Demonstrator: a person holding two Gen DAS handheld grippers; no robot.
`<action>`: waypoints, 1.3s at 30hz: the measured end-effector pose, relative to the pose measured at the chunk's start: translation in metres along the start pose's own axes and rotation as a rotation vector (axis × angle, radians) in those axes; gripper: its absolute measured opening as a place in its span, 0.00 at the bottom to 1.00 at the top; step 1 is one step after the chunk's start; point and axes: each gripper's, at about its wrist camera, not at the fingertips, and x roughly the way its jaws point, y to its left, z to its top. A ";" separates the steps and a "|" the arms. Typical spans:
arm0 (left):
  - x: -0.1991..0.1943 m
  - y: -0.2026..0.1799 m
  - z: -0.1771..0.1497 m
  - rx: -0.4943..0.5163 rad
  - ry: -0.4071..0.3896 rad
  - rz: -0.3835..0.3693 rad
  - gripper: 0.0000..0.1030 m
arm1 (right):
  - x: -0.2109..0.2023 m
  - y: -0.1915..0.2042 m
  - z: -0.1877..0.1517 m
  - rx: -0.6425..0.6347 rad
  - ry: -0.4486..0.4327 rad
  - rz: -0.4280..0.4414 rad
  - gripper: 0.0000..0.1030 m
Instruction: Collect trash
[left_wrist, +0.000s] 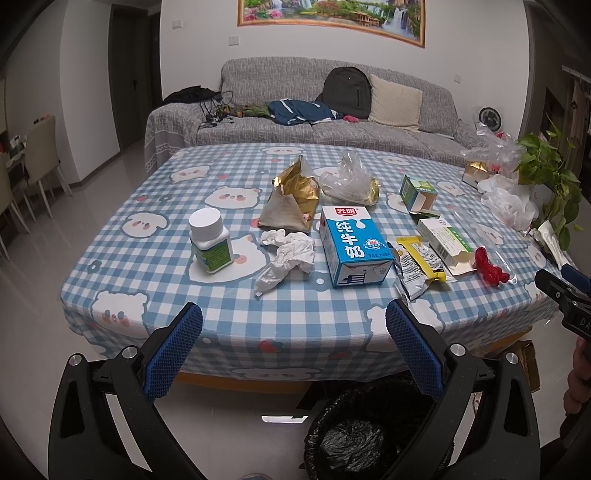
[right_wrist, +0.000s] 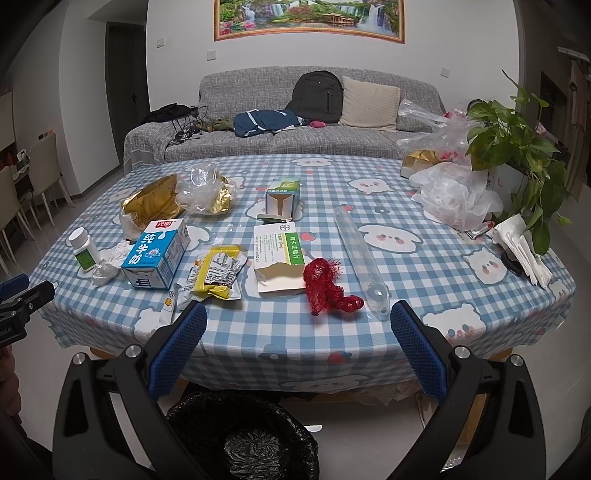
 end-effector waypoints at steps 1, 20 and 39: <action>0.000 0.000 0.000 -0.001 0.000 -0.001 0.94 | 0.000 0.000 0.000 0.000 0.000 0.000 0.93; 0.009 0.014 0.003 -0.021 0.018 0.014 0.94 | 0.011 0.011 0.004 -0.018 0.008 0.019 0.93; 0.088 0.092 0.024 -0.108 0.099 0.105 0.89 | 0.097 0.087 0.018 -0.136 0.108 0.054 0.93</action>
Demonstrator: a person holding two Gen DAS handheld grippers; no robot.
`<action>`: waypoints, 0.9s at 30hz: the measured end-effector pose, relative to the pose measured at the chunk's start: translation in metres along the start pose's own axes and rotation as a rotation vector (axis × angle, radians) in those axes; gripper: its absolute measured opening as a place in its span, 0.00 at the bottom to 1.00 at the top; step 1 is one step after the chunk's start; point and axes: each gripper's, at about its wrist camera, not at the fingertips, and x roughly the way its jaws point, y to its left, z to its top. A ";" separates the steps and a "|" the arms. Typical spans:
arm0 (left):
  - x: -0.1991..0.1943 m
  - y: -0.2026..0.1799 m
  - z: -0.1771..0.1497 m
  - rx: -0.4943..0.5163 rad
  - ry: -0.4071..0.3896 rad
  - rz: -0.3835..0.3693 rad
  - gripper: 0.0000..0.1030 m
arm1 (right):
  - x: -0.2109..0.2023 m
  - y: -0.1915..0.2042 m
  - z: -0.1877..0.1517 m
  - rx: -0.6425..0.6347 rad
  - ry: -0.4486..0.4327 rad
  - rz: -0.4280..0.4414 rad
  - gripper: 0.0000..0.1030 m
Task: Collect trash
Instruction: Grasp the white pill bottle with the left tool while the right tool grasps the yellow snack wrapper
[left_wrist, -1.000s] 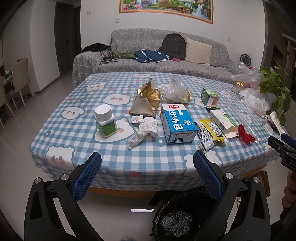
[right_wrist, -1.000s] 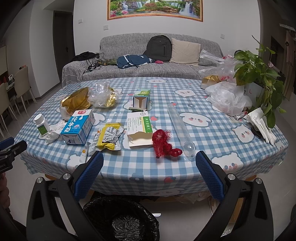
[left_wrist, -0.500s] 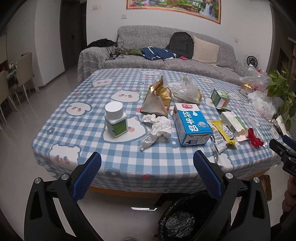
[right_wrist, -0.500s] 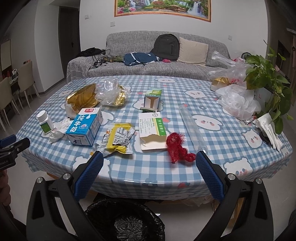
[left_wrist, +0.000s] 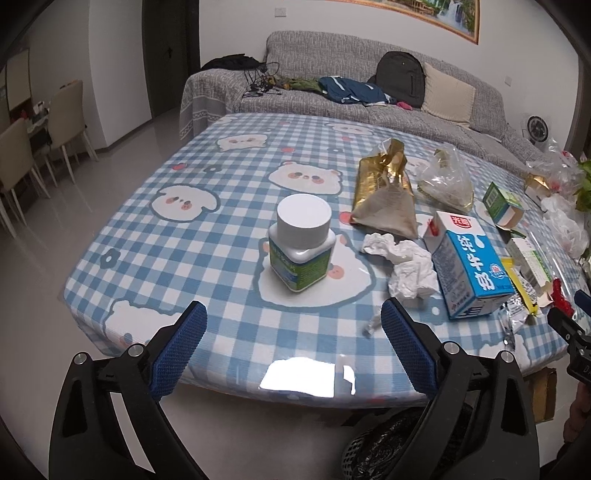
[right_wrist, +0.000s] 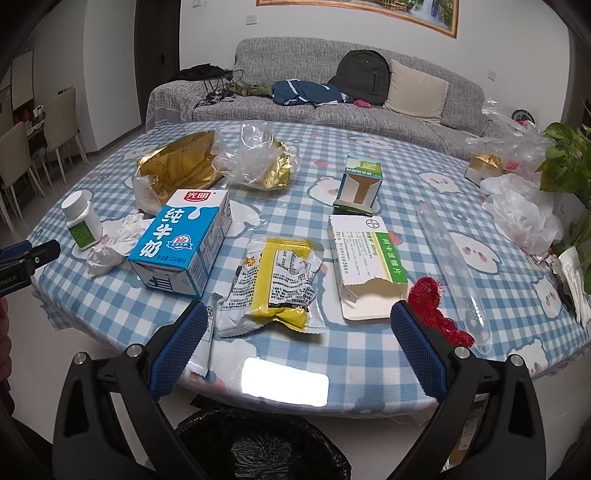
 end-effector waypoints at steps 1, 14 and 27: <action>0.005 0.002 0.002 -0.001 0.002 0.001 0.89 | 0.003 0.001 0.001 -0.001 0.002 0.002 0.92; 0.048 0.002 0.028 -0.018 0.023 -0.009 0.84 | 0.045 0.017 0.013 -0.022 0.057 0.006 0.83; 0.067 -0.001 0.036 -0.035 0.040 -0.013 0.67 | 0.066 0.016 0.010 0.000 0.122 0.026 0.67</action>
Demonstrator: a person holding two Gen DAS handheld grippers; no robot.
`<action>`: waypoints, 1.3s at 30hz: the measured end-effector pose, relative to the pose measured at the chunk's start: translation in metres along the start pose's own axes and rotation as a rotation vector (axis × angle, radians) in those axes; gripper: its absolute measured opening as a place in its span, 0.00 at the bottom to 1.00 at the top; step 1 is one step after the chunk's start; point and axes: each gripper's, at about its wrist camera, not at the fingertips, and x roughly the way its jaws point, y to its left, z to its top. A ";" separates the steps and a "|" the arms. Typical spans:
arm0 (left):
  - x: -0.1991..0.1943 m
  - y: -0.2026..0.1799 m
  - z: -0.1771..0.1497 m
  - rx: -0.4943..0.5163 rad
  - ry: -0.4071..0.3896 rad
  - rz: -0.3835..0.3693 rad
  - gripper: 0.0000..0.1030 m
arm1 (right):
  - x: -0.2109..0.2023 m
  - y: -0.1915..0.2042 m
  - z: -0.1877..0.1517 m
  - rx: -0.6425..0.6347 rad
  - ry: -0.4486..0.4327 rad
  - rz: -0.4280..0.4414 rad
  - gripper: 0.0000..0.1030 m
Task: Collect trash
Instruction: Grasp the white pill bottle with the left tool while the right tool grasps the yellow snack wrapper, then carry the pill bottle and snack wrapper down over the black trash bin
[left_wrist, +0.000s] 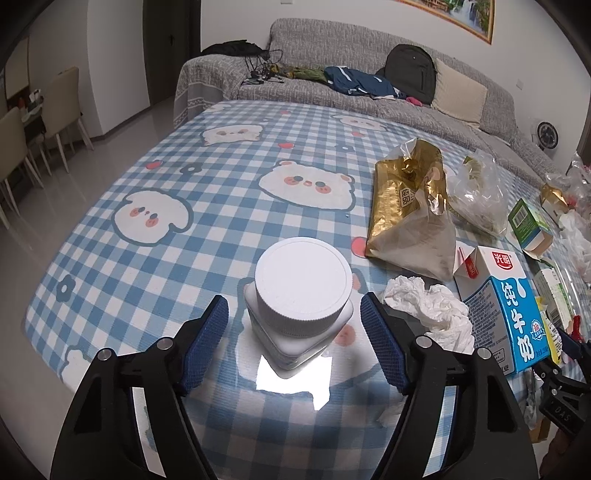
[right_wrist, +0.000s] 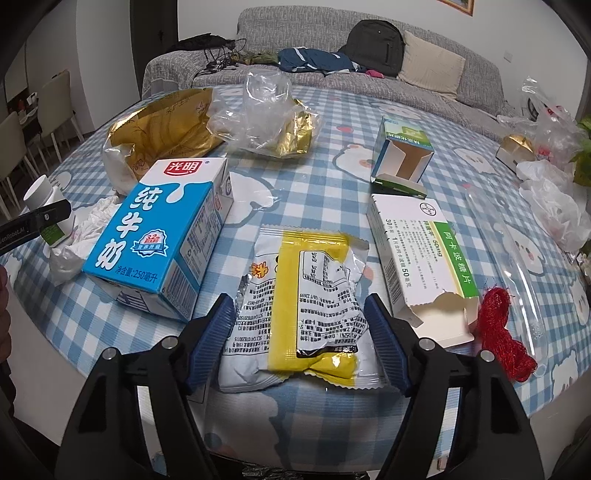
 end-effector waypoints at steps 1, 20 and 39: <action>0.001 0.000 0.001 -0.002 0.001 -0.002 0.65 | 0.000 0.000 0.000 0.000 0.001 0.003 0.66; 0.009 -0.009 0.004 0.018 0.023 0.024 0.47 | -0.002 -0.002 0.002 0.010 0.019 0.049 0.37; -0.031 -0.015 -0.011 0.043 -0.007 0.014 0.47 | -0.028 -0.006 -0.012 0.030 -0.012 0.055 0.36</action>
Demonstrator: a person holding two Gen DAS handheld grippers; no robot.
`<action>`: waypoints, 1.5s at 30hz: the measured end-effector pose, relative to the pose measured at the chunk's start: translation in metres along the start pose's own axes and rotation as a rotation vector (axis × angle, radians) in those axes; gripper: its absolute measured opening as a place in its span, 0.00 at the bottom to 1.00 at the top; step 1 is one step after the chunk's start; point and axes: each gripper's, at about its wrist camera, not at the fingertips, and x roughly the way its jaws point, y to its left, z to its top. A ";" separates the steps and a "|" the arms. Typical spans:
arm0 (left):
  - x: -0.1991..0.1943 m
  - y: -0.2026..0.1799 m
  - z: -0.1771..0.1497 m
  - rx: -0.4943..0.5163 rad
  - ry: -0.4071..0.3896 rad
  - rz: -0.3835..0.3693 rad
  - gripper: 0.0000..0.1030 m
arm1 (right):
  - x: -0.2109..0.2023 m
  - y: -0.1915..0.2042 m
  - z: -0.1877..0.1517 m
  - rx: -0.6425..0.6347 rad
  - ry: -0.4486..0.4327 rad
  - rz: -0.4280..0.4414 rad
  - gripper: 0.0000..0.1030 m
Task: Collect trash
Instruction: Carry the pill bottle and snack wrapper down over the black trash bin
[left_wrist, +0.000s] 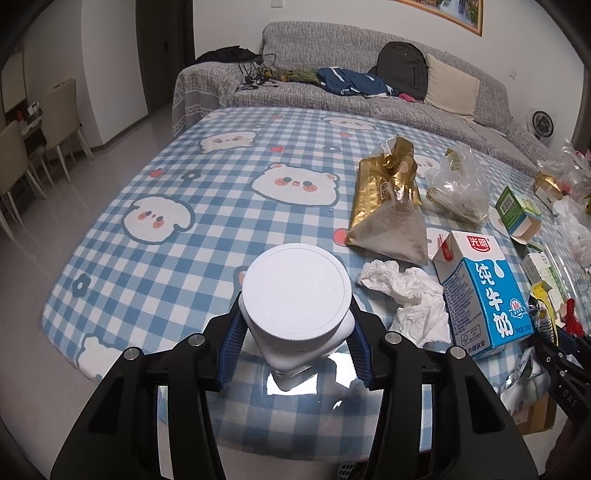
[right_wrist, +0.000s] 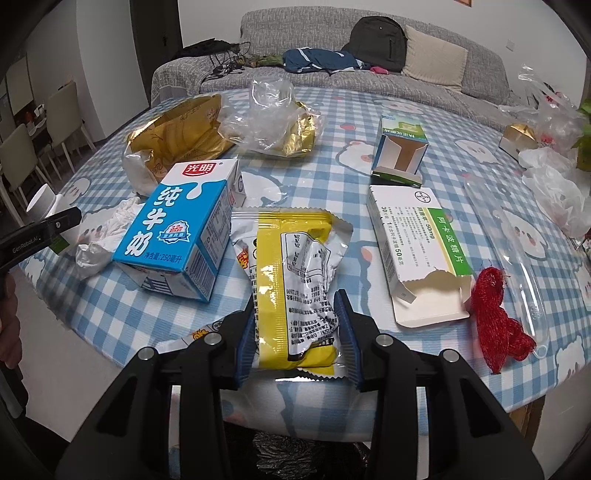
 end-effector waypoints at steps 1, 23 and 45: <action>-0.003 0.000 -0.001 0.000 -0.001 -0.001 0.47 | -0.003 -0.001 -0.001 0.002 -0.002 0.001 0.36; -0.070 -0.023 -0.055 0.015 -0.023 -0.040 0.47 | -0.066 -0.006 -0.043 0.014 -0.041 -0.001 0.36; -0.099 -0.048 -0.138 0.045 -0.001 -0.097 0.47 | -0.090 0.005 -0.110 0.014 -0.040 0.011 0.36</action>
